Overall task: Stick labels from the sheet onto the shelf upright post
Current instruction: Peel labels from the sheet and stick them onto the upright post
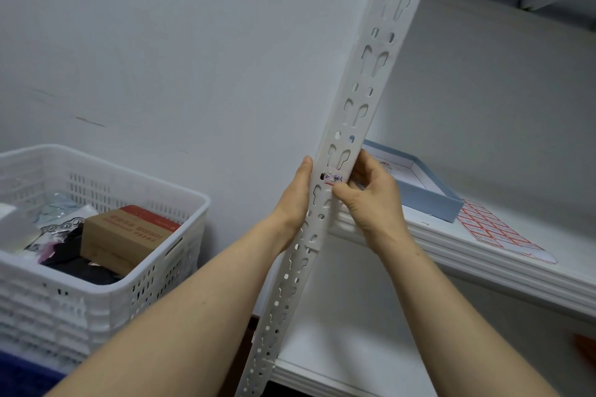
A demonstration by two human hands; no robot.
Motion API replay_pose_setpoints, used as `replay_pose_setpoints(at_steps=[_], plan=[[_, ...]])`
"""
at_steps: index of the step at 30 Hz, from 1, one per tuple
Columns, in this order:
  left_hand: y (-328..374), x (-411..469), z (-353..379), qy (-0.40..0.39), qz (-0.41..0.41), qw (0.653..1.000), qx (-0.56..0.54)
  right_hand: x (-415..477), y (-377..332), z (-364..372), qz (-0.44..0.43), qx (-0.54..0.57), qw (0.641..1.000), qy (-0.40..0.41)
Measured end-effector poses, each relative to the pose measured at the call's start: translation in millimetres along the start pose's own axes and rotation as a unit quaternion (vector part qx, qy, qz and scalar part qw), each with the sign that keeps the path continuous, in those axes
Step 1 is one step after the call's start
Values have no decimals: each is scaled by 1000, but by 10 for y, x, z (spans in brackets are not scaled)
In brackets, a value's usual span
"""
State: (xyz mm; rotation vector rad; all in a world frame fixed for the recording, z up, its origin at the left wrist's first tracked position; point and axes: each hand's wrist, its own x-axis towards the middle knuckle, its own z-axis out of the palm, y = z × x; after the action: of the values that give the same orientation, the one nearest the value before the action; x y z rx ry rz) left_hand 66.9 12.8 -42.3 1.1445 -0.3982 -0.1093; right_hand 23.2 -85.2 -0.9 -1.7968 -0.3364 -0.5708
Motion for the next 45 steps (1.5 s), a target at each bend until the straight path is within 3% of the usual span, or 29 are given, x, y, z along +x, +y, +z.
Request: replay_pose_setpoints(at_steps=[4,7,12,22,24,26,28,30,33,45], plan=[[-13,20,-12,16,-11,1000,11,-50,27,-17,13,63,997,41],[-3,4,-6,15,-8,1000,17,-98,93,-41,-67,-65,990,103],[-5,-10,-32,13,-15,1000,3,-109,193,-58,-250,-271,918,147],[-6,-20,-8,11,0,1000,-12,42,258,-66,-435,-415,776,189],[-3,-22,-6,14,2,1000,-7,-1,209,-43,-376,-355,834,192],[3,-29,-2,12,5,1000,-3,-57,137,15,-207,-239,929,194],[10,-35,6,3,6,1000,-5,-77,48,82,-40,-125,980,153],[14,-42,9,3,5,1000,-14,-35,-3,114,12,-62,992,105],[14,-45,5,3,9,1000,-23,21,-34,143,2,-72,994,76],[13,-54,14,-3,7,999,-40,112,-20,195,5,-87,990,114]])
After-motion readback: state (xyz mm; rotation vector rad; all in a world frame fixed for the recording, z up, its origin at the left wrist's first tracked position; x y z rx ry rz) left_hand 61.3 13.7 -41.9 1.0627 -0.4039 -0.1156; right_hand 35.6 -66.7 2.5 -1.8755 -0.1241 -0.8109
